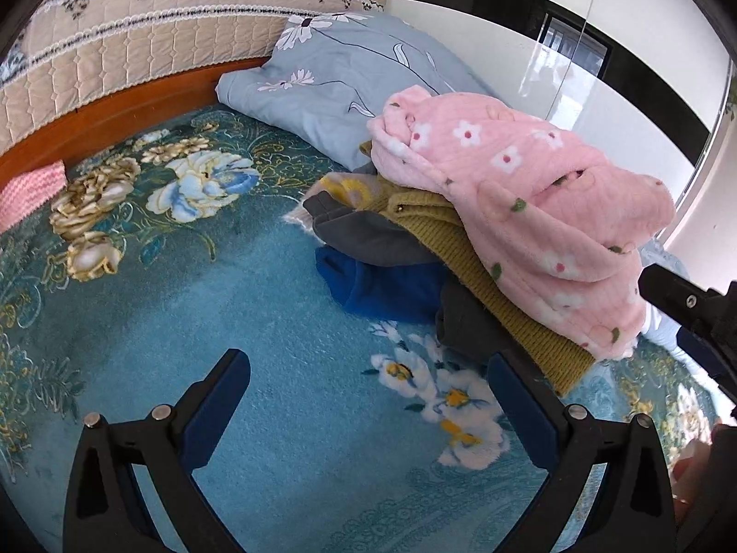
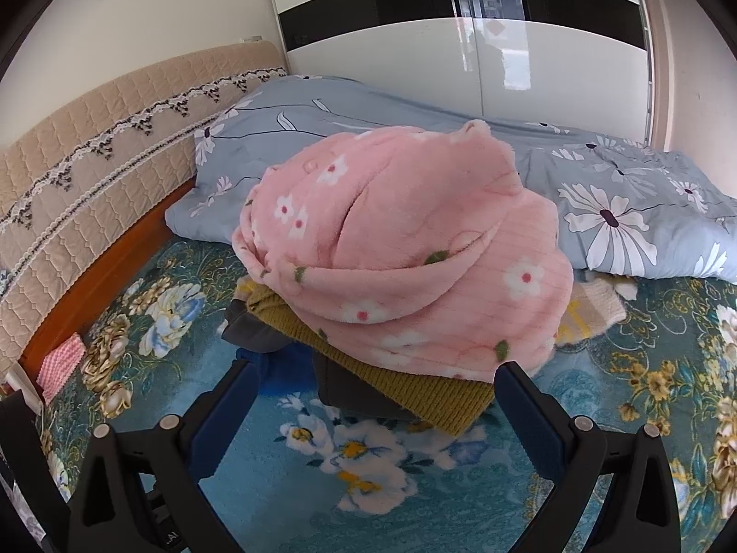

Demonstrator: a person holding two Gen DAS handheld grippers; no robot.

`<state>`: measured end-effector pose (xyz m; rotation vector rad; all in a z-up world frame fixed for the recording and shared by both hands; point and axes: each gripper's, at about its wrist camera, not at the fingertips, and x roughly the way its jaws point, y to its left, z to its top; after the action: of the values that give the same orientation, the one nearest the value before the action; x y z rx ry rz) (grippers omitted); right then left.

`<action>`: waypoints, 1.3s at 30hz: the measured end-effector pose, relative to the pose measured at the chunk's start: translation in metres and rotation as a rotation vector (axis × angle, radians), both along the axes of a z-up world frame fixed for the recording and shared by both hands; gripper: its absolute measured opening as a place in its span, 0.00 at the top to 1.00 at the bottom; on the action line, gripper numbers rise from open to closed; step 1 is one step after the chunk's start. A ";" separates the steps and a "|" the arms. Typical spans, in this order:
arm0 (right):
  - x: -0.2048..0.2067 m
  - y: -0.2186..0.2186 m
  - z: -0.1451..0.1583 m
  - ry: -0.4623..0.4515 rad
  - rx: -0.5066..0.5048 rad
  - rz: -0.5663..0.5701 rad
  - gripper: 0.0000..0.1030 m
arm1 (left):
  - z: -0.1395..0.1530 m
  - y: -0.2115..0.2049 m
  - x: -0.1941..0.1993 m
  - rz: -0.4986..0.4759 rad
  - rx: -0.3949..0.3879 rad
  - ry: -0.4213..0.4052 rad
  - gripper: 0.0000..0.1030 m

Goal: Fold clothes
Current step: 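Move both grippers toward the pink fleece garment on the clothes pile, then grasp the pink fleece garment edge with the right gripper and lift it off the pile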

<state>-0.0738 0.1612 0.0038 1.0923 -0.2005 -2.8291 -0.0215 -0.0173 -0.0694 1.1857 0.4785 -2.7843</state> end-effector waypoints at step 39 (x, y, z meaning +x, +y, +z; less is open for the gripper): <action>-0.074 0.106 0.074 0.048 -0.653 -0.192 0.91 | 0.063 -0.159 0.049 0.041 -0.002 0.086 0.00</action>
<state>-0.1479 0.2668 0.0782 0.8800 -1.1754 -2.6013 0.0274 -0.1759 -0.0067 1.0466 0.5016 -2.8090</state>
